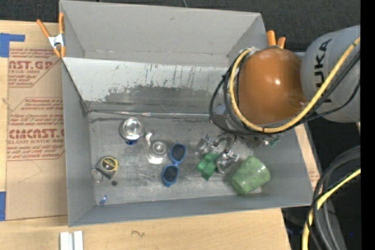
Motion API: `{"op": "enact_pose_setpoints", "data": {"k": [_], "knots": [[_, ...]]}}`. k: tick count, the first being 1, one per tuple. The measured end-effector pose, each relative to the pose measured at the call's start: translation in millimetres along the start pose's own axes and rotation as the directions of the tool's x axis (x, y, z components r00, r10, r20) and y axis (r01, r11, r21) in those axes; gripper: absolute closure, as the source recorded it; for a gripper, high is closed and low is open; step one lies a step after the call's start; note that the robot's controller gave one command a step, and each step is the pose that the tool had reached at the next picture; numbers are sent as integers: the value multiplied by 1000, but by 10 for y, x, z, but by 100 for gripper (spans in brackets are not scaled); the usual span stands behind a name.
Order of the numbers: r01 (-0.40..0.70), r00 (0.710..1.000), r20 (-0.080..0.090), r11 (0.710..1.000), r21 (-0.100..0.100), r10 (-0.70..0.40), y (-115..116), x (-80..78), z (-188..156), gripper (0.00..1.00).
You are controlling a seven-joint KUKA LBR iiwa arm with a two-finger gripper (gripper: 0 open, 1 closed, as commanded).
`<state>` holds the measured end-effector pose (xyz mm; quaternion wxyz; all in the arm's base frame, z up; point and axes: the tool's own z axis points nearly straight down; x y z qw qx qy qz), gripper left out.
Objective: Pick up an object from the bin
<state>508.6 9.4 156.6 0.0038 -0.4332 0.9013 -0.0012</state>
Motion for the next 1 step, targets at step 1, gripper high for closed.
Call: {"op": "enact_pose_setpoints", "data": {"k": [1], "knots": [[-2, 1000, -1, 1000, -2, 2, -4, -19, -438, 100]]}}
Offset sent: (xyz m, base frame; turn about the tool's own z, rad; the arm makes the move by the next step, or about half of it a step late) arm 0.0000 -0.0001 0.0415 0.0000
